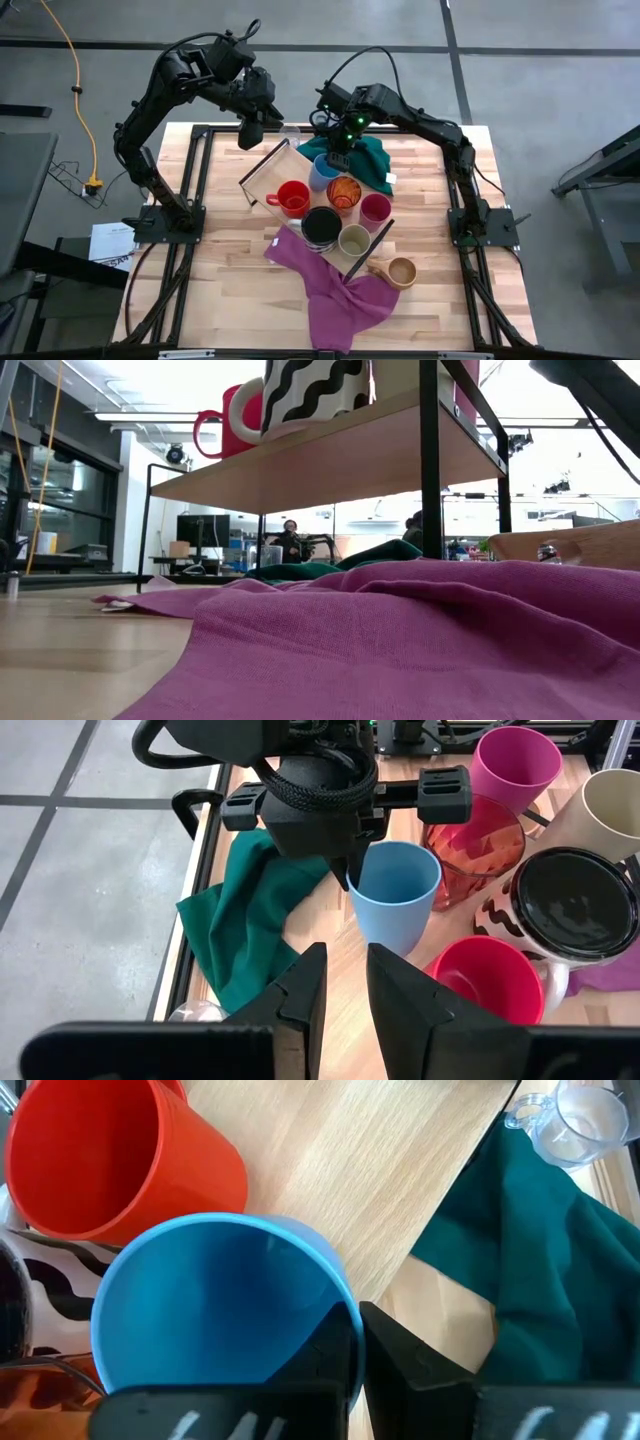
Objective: Stack small to large cups/mugs on shelf
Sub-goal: Put the blue mug on the shelf
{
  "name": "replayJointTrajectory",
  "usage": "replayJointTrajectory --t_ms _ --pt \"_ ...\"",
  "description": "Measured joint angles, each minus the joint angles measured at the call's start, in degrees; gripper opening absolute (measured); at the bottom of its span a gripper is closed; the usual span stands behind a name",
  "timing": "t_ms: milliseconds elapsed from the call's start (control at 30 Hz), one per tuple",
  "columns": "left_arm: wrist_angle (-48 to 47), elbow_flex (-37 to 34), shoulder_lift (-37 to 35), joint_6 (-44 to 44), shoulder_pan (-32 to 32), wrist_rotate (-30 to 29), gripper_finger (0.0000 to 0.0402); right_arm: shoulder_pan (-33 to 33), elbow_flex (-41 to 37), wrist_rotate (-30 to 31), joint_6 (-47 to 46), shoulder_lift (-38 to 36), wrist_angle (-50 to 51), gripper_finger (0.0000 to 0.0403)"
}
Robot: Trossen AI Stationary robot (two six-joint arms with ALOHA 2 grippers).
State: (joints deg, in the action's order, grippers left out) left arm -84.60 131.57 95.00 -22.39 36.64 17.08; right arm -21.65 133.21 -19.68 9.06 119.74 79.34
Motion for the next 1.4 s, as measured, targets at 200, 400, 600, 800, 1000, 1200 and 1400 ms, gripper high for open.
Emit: replayJointTrajectory --t_ms 200,400,600,800,1000,1200,1400 --pt "0.0 0.0 0.0 0.0 0.0 0.0 0.0065 0.0 0.0 -0.02 0.28 0.0 0.15 0.0002" --pt "0.03 0.0 0.0 0.0 0.0 -0.02 0.0065 0.0 0.0 0.0 0.52 0.0 -0.2 0.0021" --pt "0.02 0.0 0.0 0.0 0.0 -0.04 0.0065 0.0 0.0 -0.02 1.07 0.0 -0.45 0.0026" --pt "0.02 0.0 0.0 -0.02 0.0 -0.04 0.0065 0.0 0.0 -0.28 1.31 -0.01 -0.69 0.0028" --pt "0.04 0.0 0.0 -0.04 0.0 -0.04 0.0065 0.0 0.0 -0.57 1.46 -0.02 -0.73 0.0028" --pt "0.02 0.0 0.0 -0.04 0.0 -0.04 0.0065 0.02 0.0 -1.57 1.75 -0.02 -0.8 0.004" --pt "0.02 0.0 0.0 -0.02 0.0 -0.04 0.0065 0.04 0.0 -1.57 1.85 -0.02 -1.73 0.0064"
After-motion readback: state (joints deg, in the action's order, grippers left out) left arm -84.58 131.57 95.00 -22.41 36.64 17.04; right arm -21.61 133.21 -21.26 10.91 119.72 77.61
